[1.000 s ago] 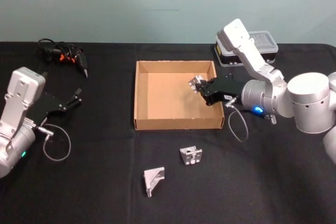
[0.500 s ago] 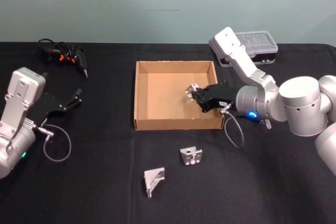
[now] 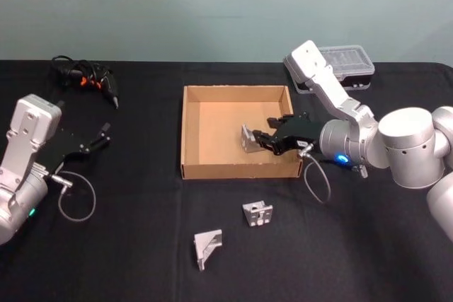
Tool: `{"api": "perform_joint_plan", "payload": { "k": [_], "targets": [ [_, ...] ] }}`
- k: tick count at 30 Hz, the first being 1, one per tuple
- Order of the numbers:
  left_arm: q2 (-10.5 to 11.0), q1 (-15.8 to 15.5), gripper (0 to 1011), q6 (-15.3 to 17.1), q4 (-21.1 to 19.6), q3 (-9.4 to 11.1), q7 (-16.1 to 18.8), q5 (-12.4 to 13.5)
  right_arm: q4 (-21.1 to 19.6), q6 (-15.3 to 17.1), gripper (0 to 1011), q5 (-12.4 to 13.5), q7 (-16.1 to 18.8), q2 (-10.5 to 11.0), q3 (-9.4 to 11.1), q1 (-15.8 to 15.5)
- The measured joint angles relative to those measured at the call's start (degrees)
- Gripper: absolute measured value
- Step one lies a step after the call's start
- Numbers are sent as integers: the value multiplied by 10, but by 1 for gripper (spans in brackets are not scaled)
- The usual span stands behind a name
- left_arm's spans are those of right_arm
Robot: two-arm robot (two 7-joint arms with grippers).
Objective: Use one hand to pick up the angle iron from the table and place it into the box.
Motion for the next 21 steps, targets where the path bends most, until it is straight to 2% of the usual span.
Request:
{"api": "perform_joint_plan", "payload": {
  "k": [1, 4, 6, 12, 16, 21],
  "targets": [
    [0, 0, 1000, 0, 0, 0, 0, 0, -4, -1, 456, -1, 2, 0, 3, -2],
    [0, 0, 1000, 0, 0, 0, 0, 0, -11, -3, 527, -2, 3, 2, 8, -5],
    [0, 0, 1000, 0, 0, 0, 0, 0, -14, -3, 628, -2, 4, 3, 11, -7],
    [0, 0, 1000, 0, 0, 0, 0, 0, -38, -7, 795, 0, 6, 11, 24, -19],
    [0, 0, 1000, 0, 0, 0, 0, 0, -71, -10, 911, 7, 14, 26, 32, -32],
    [0, 0, 1000, 0, 0, 0, 0, 0, -121, -18, 1004, 20, 45, 62, 36, -48]
  ]
}}
